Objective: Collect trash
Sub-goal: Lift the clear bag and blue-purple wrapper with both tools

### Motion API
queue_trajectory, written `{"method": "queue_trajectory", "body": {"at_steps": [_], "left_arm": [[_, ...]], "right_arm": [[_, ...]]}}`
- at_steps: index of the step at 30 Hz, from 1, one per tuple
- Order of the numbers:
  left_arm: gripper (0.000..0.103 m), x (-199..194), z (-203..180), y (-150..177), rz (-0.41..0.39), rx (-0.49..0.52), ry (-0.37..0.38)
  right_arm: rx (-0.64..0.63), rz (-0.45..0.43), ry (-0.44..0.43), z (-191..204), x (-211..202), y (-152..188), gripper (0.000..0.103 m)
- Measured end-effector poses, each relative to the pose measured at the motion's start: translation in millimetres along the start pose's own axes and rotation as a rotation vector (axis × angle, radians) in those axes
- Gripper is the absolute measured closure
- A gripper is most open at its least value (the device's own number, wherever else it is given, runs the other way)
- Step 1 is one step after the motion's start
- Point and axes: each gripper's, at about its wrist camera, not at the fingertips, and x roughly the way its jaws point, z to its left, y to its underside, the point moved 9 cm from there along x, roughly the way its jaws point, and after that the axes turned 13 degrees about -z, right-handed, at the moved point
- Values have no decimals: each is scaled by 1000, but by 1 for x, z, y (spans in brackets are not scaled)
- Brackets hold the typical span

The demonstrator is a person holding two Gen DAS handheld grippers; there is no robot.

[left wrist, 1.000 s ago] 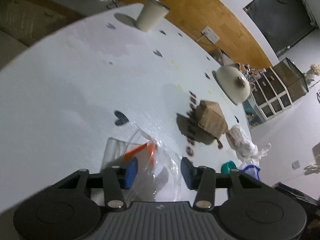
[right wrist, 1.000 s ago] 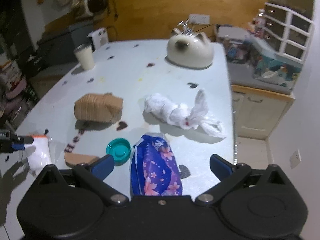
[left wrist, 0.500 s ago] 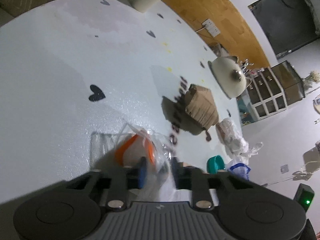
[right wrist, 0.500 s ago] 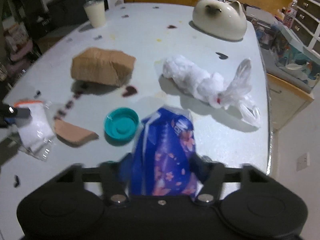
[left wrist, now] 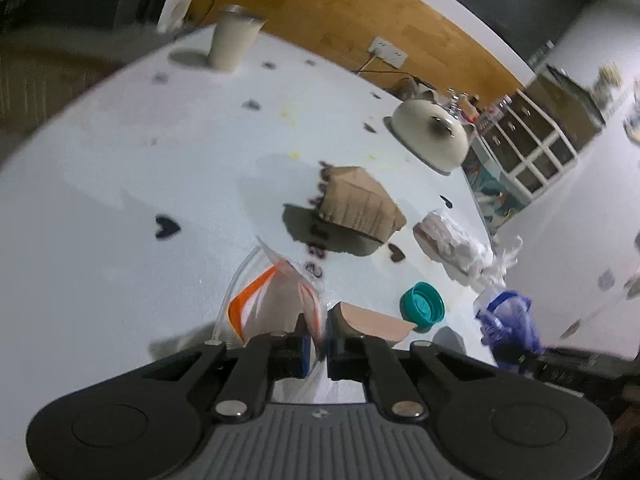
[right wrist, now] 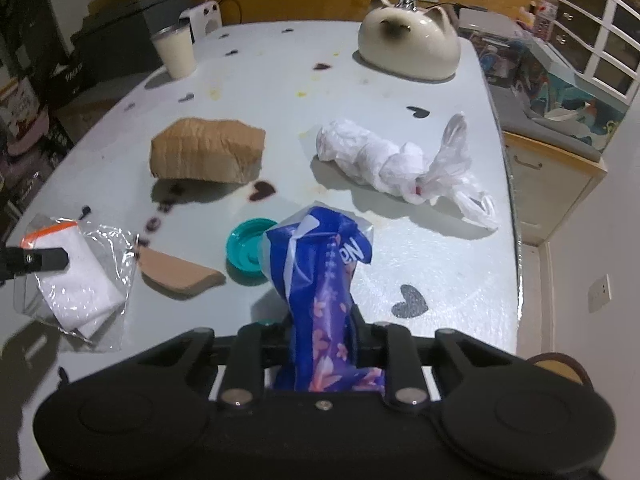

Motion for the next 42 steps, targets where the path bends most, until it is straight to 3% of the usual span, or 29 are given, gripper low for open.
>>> {"method": "queue_trajectory", "body": {"at_steps": [17,32,42], "left_arm": [[96,-81,-72,7,-148,319,-73],[96,-134,-127,31,-206,430,-99],[96,-141,-170,47,-200,438,-74]], "right_arm": [[49,-114,-13,16,-85,-2,83],[118,-200,7,14,-164,10,84],[141,-237,38,-6,-206,22,84]]}}
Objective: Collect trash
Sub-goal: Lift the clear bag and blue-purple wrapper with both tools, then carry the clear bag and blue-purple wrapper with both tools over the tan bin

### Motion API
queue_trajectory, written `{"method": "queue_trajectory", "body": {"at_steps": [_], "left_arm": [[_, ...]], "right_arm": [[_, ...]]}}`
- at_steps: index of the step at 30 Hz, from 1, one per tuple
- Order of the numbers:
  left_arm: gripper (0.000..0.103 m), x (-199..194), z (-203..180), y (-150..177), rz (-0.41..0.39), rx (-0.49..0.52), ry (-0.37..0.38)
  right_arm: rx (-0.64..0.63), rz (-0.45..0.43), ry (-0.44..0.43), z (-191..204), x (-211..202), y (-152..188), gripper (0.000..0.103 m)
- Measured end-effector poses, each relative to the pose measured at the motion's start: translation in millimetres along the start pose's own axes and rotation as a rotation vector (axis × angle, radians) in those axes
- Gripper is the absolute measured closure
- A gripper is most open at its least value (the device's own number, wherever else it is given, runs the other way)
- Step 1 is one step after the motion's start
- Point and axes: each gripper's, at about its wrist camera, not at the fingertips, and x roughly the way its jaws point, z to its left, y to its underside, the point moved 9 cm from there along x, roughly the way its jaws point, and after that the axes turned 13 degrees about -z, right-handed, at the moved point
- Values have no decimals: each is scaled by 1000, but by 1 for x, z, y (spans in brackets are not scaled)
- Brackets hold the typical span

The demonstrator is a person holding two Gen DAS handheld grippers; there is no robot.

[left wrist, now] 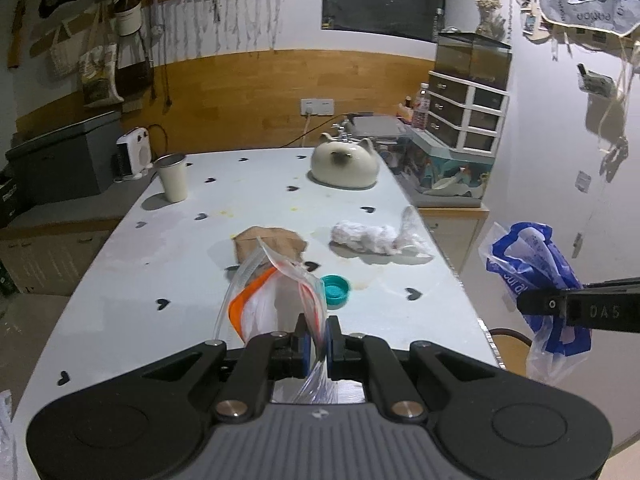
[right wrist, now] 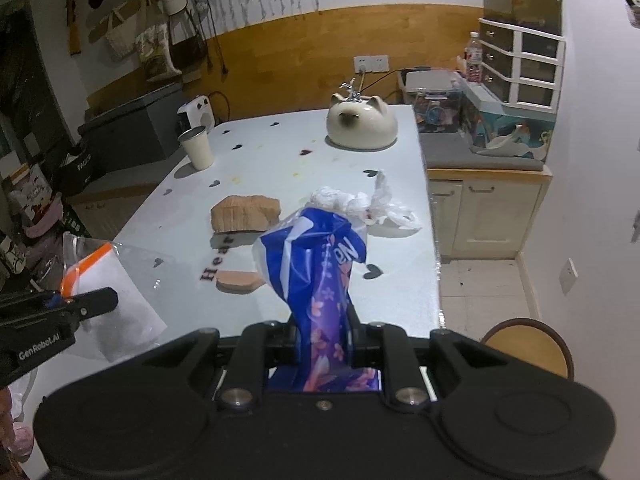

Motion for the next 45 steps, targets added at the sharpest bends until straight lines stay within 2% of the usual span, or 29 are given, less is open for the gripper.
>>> {"method": "queue_trajectory", "body": {"at_steps": [7,13,24,35,39,45], "left_arm": [[96,11,-46,-6,0,-1,-9],[96,31,-90,-8,18,7,-6],[96,93,-184,-10,60,38,19],[96,168,-285,14,166,50,150],[96,197,-316,39,241,51,202],[96,236,-364,84,388,58,335]], "right_arm": [[16,-12,5,-39,-12,-3,84],[35,-7,12,-87,-6,-6,84],[66,37,16,-189,20,-8,84],[130,100,96,-304,52,12,84],[147,136,136,-343,65,29,84],[217,210,193,-393,87,69,84]]}}
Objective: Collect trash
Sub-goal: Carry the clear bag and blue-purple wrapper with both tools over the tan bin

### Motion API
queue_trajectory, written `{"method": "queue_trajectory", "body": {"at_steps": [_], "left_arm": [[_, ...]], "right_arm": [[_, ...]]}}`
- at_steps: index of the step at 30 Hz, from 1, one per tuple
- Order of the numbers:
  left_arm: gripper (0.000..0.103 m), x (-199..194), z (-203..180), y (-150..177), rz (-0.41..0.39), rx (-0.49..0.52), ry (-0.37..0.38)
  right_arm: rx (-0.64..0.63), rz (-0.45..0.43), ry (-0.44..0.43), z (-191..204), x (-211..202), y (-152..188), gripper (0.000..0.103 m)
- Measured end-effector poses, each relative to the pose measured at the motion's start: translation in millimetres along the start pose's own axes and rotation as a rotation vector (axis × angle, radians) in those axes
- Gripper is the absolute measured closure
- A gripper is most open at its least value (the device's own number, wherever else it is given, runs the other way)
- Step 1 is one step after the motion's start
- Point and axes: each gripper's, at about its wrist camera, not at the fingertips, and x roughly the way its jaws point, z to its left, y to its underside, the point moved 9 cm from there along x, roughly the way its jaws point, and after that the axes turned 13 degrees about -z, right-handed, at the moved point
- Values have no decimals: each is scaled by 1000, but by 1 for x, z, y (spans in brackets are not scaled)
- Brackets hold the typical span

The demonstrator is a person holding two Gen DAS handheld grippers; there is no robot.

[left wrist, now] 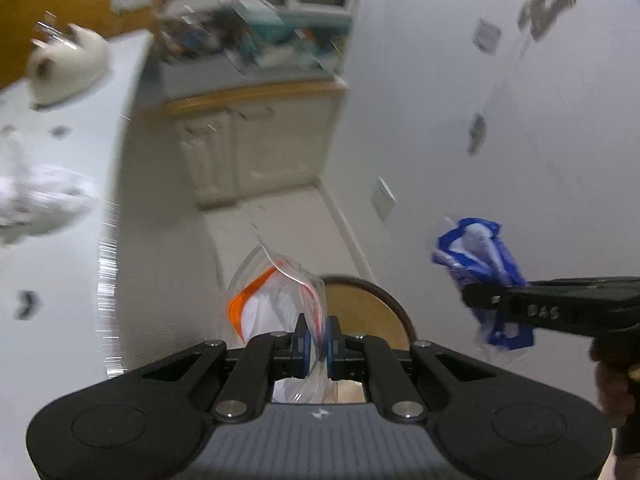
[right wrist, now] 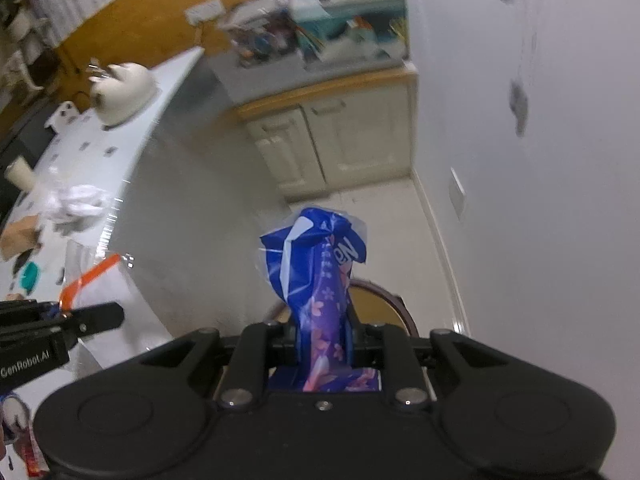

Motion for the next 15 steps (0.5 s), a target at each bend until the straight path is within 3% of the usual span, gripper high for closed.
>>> {"method": "queue_trajectory", "body": {"at_steps": [5,15], "left_arm": [[96,61,-18,24,100,-31,105],[96,166,-16,77,250,67,58]], "right_arm": [[75,74,27,-33,30,31,84],[180,183,92,-70,79,84,84]]}}
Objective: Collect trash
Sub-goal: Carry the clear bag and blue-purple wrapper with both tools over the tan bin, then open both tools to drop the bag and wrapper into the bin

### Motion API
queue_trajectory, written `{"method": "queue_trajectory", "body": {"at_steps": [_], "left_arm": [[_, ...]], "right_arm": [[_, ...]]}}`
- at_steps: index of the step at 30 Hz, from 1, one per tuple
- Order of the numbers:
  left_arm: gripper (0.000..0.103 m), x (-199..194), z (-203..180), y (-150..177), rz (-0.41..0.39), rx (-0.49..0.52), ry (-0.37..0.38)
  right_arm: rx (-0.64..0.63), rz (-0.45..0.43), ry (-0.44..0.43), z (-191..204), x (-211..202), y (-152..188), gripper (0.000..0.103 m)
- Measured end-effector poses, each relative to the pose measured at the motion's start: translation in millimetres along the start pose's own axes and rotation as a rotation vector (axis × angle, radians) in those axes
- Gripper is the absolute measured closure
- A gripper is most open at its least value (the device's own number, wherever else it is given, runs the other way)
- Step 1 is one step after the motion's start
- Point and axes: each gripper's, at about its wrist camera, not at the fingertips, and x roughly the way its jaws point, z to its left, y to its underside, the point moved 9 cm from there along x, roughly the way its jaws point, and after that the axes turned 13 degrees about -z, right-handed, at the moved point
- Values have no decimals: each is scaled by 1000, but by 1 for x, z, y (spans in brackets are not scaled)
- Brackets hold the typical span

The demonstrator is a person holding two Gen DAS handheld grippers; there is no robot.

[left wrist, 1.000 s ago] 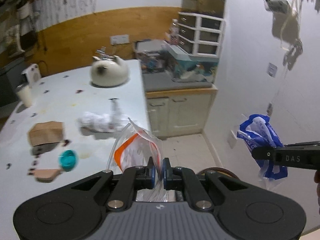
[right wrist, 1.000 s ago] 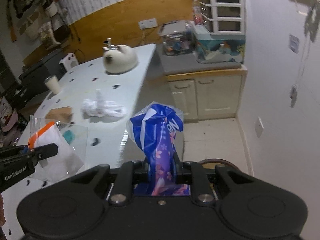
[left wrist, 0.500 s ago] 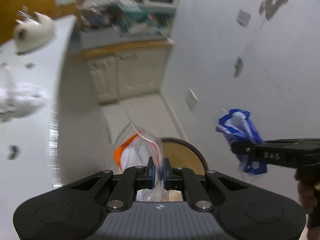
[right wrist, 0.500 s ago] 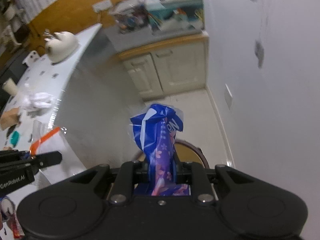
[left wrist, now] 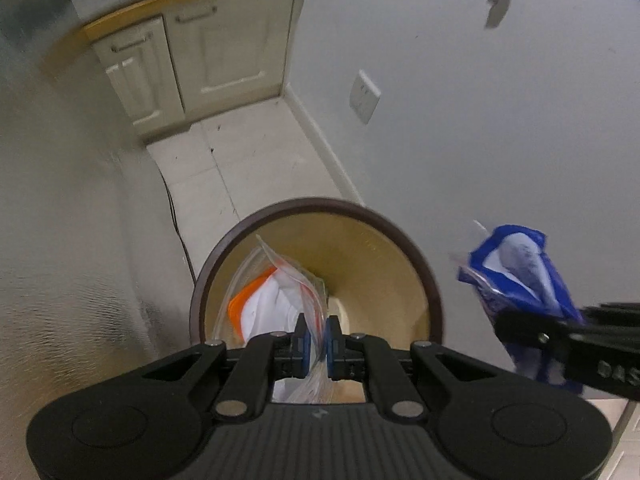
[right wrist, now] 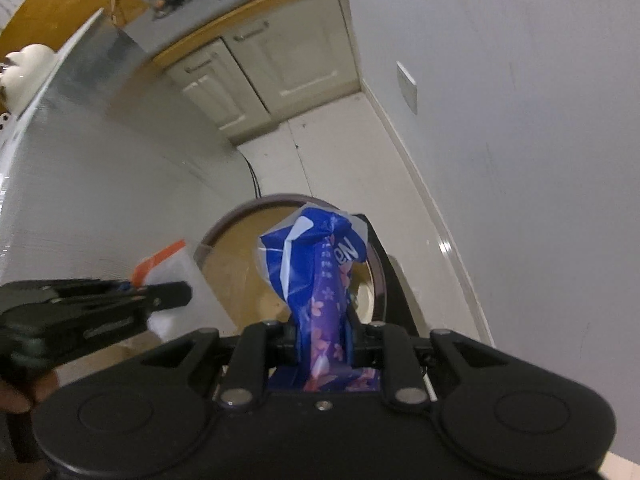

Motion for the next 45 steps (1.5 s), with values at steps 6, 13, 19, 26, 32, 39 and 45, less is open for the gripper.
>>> {"method": "queue_trajectory", "body": {"at_steps": [6,13,19,26,32,39,45], "left_arm": [[92,39,10,10,20,-45,8],[67,62,25,22,42,-75,-22],[67,61,33,30,61,-82,-52],[67,48,37,36,51,-116,-57],[60,33,44,42,46,-148,-81],[44,18,51,45,52,-162,-103],[27,-2,54,45,40,-169,-122]], "right_arm": [[18,26,7,-5,31,10,84],[37,39,7,-11,54,16,84],[35,55,-3,-8,63,25,83],[13,58,-35,4,80,25,74],[-7,84,-30,7,83,28,50],[-13,117,-40,8,74,38,43],[-34,116,-46,9,60,39,39]]}}
